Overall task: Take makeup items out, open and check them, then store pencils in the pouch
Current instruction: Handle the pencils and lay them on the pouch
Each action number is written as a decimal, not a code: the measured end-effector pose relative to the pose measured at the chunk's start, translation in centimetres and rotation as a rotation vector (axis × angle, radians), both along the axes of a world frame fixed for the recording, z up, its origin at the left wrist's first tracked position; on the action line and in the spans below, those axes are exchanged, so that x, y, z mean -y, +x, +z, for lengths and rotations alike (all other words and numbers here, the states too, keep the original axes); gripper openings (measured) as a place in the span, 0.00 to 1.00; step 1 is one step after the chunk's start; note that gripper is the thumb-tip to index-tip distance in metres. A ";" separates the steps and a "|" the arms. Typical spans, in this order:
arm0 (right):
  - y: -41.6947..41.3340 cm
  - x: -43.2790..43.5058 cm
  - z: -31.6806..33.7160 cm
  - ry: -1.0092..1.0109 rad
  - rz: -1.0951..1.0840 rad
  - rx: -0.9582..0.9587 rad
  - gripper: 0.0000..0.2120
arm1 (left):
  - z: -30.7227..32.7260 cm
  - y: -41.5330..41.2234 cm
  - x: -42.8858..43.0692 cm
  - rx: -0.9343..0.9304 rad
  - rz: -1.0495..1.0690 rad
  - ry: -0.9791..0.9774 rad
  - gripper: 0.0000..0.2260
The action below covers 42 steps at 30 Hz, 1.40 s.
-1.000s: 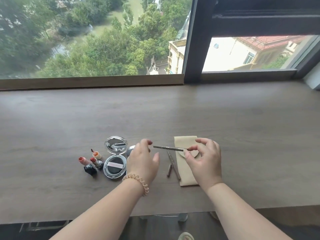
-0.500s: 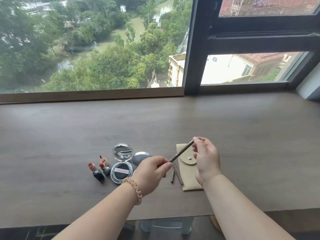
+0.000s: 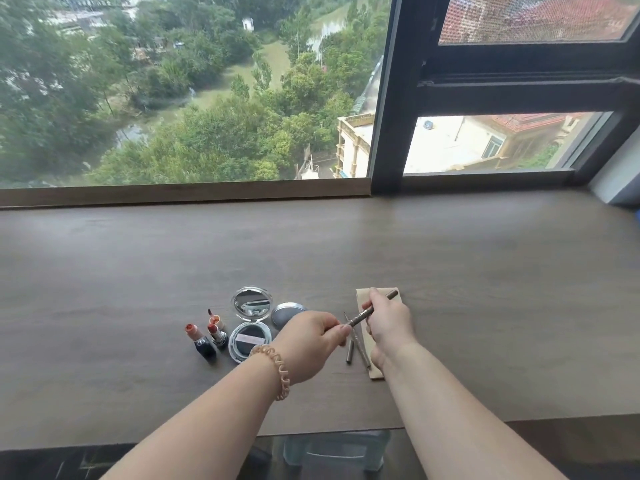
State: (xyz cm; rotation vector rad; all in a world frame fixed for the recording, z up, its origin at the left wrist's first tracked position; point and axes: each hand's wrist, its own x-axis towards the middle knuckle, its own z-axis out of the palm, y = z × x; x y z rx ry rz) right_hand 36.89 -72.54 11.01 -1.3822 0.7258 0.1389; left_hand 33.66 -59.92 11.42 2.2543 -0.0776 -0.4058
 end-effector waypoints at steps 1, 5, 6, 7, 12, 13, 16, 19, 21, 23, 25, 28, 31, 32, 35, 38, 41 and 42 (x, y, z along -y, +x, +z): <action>0.1 -0.2 0.3 -0.007 -0.018 -0.001 0.17 | 0.3 0.2 0.0 0.005 -0.018 0.017 0.12; 0.4 -0.8 1.0 -0.037 -0.092 -0.001 0.15 | 1.2 1.0 -0.1 0.011 -0.067 0.086 0.12; 0.5 -0.9 1.2 -0.034 -0.108 -0.002 0.14 | 1.4 1.2 -0.2 0.004 -0.072 0.082 0.12; 0.6 -1.0 1.4 -0.036 -0.121 -0.005 0.14 | 1.7 1.4 -0.2 -0.005 -0.073 0.070 0.12; 1.1 -1.7 2.0 -0.097 -0.156 0.006 0.16 | 2.0 1.7 -0.3 0.001 -0.080 0.043 0.15; 1.2 -1.8 2.0 -0.119 -0.157 0.007 0.17 | 2.0 1.7 -0.5 -0.001 -0.082 0.036 0.16; 1.5 -2.4 1.6 -0.180 -0.160 0.023 0.19 | 1.7 1.8 -0.7 -0.013 -0.095 0.016 0.17; 1.8 -2.3 1.3 -0.192 -0.148 0.008 0.19 | 1.9 1.9 -0.7 -0.045 -0.081 -0.103 0.18; 3.4 0.7 1.0 -0.169 -0.308 -0.058 0.18 | 1.6 1.1 -2.2 -0.052 -0.033 -0.252 0.19; 5.4 5.8 1.3 -0.096 -0.459 -0.044 0.17 | 0.8 -0.3 -5.2 -0.058 0.110 -0.403 0.17; 6.6 9.9 2.0 -0.117 -0.482 0.073 0.18 | 0.0 -1.3 -7.5 -0.158 0.248 -0.550 0.16; 6.2 9.8 1.6 -0.203 -0.318 0.189 0.19 | -1.9 -1.2 -6.2 -0.203 0.295 -0.435 0.15; 4.3 6.8 0.2 -0.205 -0.047 0.328 0.12 | -2.8 0.2 -3.4 -0.157 0.381 -0.342 0.10; 3.6 6.0 -0.7 -0.231 0.041 0.365 0.09 | -3.3 0.6 -2.8 -0.161 0.400 -0.308 0.09; 1.5 4.2 -3.9 -0.512 0.380 0.451 0.05 | -4.7 1.2 -1.7 -0.152 0.354 -0.055 0.10; -1.1 2.9 -6.9 -1.111 0.691 0.531 0.17 | -5.3 1.3 -0.4 -0.113 0.321 0.169 0.09; -2.9 2.0 -8.6 -1.276 0.986 0.529 0.32 | -6.1 1.3 0.4 -0.076 0.329 0.364 0.09; -3.3 1.8 -9.1 -1.327 1.049 0.503 0.34 | -6.4 1.3 0.5 -0.068 0.339 0.397 0.09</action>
